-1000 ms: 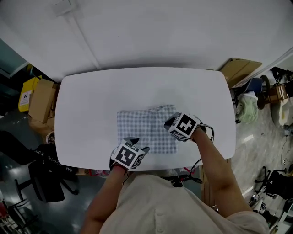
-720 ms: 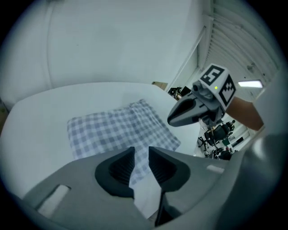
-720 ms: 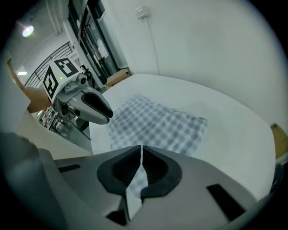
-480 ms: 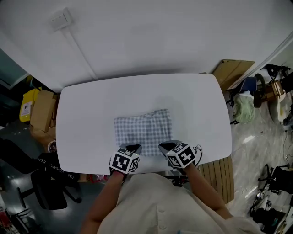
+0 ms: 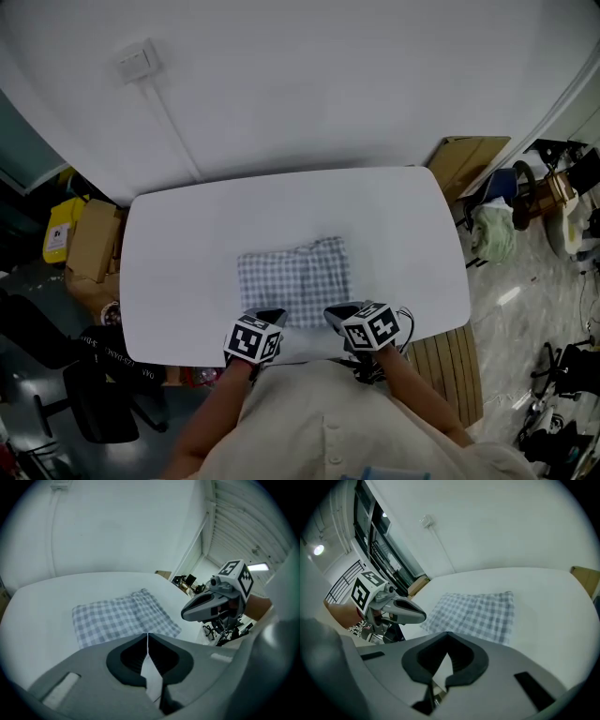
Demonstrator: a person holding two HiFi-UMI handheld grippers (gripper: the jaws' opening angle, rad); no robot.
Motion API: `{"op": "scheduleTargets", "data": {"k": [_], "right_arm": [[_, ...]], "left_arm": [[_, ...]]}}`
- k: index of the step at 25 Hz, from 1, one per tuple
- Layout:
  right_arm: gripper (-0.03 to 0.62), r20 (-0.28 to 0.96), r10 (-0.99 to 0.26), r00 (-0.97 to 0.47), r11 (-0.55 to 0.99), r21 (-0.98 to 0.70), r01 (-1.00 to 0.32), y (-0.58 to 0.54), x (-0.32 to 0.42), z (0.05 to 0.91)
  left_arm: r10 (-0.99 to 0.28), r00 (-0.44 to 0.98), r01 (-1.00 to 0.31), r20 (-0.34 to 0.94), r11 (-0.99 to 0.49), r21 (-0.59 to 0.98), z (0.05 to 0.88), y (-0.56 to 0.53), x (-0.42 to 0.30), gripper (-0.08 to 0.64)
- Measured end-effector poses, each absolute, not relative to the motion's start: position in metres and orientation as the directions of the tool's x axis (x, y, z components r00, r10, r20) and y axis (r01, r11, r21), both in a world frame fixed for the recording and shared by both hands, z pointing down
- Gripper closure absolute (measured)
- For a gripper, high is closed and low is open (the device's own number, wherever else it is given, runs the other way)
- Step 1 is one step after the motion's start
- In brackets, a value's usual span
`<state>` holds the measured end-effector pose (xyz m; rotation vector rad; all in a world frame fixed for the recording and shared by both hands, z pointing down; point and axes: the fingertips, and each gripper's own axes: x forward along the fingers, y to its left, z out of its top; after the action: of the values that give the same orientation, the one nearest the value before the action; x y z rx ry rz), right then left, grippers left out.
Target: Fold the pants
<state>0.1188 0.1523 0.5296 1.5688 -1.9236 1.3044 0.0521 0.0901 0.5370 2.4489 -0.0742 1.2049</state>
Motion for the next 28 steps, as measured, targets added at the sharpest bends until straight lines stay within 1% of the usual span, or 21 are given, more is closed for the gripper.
{"op": "scheduleTargets", "data": {"k": [12, 16, 28], "right_arm": [[0.577, 0.739, -0.617, -0.272, -0.092, -0.41, -0.908, 0.14, 0.119, 0.525], [0.577, 0.724, -0.643, -0.251, -0.104, -0.408, -0.907, 0.134, 0.114, 0.52], [0.577, 0.686, -0.686, -0.241, -0.064, -0.388, -0.92, 0.103, 0.069, 0.514]], "left_arm": [[0.14, 0.653, -0.198, 0.744, -0.917, 0.346, 0.526, 0.071, 0.036, 0.541], [0.145, 0.666, -0.189, 0.732, -0.916, 0.354, 0.521, 0.065, 0.027, 0.541], [0.126, 0.702, -0.186, 0.701, -0.918, 0.351, 0.514, 0.033, -0.018, 0.541]]}}
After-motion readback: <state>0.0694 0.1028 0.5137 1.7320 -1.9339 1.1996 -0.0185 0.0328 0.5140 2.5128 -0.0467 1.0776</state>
